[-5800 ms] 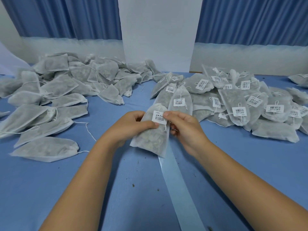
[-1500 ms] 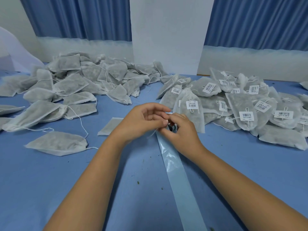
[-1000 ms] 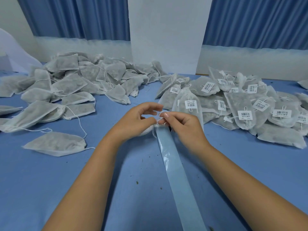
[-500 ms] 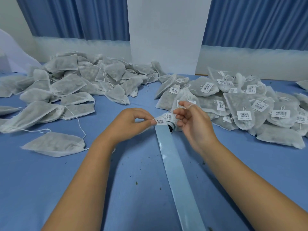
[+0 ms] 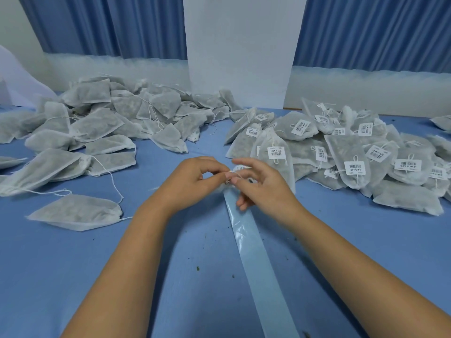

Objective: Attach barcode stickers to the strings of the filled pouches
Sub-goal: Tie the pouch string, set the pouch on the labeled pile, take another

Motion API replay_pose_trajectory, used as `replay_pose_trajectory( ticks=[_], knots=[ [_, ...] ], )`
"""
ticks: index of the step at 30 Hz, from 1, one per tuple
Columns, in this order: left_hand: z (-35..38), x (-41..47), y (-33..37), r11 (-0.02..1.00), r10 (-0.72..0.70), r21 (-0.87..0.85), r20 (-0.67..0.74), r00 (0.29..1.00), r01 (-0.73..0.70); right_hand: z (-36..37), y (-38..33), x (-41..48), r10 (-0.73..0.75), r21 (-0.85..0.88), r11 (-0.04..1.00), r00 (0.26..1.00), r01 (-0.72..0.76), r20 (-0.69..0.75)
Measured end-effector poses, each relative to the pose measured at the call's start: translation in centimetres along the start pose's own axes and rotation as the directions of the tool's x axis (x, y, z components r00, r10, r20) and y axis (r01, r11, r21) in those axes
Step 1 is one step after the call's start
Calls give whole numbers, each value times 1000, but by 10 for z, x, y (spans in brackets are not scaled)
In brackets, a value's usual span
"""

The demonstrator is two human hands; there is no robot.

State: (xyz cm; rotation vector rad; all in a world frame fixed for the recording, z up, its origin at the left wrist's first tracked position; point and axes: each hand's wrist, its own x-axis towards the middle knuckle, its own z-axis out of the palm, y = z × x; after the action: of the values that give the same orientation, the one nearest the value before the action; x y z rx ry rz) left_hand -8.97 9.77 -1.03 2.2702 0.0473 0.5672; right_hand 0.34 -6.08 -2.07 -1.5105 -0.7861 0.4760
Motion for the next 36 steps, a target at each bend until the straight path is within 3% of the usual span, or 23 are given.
replay_pose_trajectory(
  ticks=[4, 7, 10, 16, 19, 23, 28, 31, 36],
  knots=[
    [-3, 0, -2, 999, -31, 35, -20, 999, 32, -1, 2, 1, 5, -28, 1000, 1000, -5, -12],
    [-6, -1, -3, 990, -129, 67, 62, 990, 125, -9, 1, 4, -69, -78, 995, 996, 64, -64],
    [-7, -3, 0, 980, -195, 3, 160, 968, 197, -13, -1, 5, -169, -143, 978, 977, 151, -127],
    [-15, -7, 20, 949, -165, -246, 149, 975, 198, -13, 0, 2, -250, -128, 966, 936, 225, -247],
    [-15, -10, 28, 882, -139, -435, 125, 982, 180, -8, 4, -1, -333, -266, 920, 931, 286, -150],
    [-17, -8, 29, 815, -203, -538, 84, 976, 216, 1, 12, -5, -484, -531, 721, 872, 445, 73],
    [-18, -9, 21, 927, -284, -252, 17, 959, 278, -5, 6, -6, -604, -618, 586, 791, 524, 99],
    [-11, -8, 22, 935, -304, -138, 154, 940, 325, -11, 3, -2, -710, -661, 517, 704, 543, 24],
    [-6, -8, 37, 933, -187, -219, 383, 905, 285, -11, 1, -1, -727, -603, 575, 683, 553, -68]
  ],
)
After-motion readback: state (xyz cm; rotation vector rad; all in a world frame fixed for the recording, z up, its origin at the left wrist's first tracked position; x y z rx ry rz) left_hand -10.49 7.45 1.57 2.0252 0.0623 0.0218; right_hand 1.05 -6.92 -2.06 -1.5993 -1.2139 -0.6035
